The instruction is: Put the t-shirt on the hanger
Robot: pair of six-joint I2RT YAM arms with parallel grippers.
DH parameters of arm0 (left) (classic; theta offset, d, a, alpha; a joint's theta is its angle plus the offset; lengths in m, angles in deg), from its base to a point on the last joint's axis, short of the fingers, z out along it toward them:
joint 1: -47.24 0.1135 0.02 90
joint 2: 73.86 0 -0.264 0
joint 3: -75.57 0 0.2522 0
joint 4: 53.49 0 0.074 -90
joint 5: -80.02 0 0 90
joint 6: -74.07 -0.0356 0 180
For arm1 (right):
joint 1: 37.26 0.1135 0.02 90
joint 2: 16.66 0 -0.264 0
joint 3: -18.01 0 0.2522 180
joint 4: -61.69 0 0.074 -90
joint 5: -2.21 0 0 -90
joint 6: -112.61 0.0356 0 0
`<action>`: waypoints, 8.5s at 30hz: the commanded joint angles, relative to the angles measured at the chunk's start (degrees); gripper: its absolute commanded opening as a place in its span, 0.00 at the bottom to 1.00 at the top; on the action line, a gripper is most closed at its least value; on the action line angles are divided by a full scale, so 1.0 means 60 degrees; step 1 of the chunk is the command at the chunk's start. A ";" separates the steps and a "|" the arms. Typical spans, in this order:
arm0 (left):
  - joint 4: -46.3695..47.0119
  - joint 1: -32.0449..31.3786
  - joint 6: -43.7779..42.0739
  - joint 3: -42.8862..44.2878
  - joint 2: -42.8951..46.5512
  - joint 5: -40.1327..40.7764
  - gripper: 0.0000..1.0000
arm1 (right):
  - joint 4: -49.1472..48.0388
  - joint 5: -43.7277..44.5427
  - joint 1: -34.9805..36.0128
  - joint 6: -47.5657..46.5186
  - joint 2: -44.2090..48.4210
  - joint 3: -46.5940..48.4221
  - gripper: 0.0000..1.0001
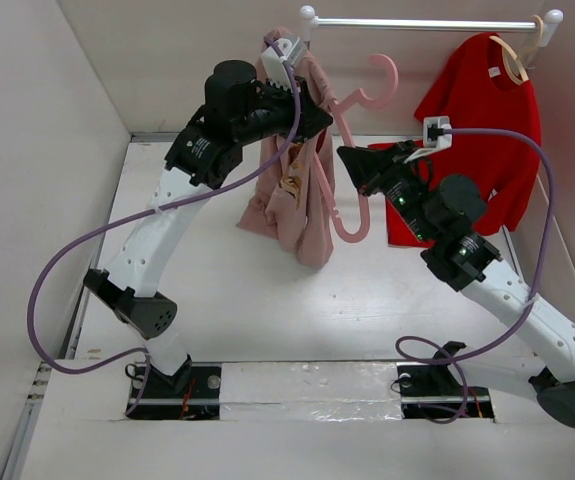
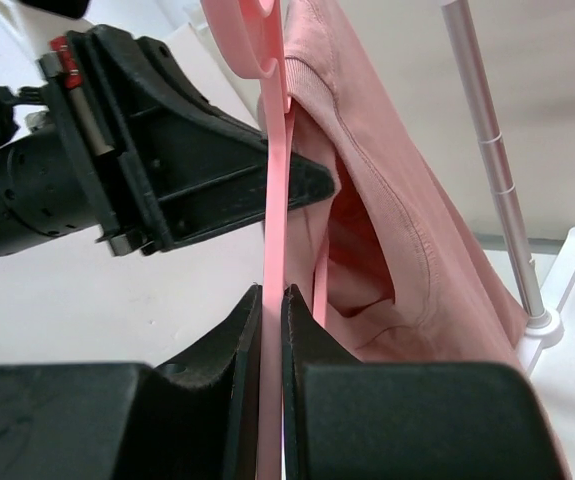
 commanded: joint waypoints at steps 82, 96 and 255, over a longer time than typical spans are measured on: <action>0.2580 0.0329 0.4534 -0.0080 0.0699 0.2069 0.00 | -0.2507 0.0906 0.1379 -0.1747 -0.1701 0.1486 0.00; 0.3723 0.0710 0.5690 -0.0505 0.1242 0.1235 0.00 | -0.0837 0.1239 0.1379 -0.1308 -0.0208 0.0302 0.60; 0.9962 0.1296 0.7743 -0.9190 0.3835 0.2843 0.00 | 0.7352 -0.3371 0.1818 0.0070 -0.2332 0.3301 0.00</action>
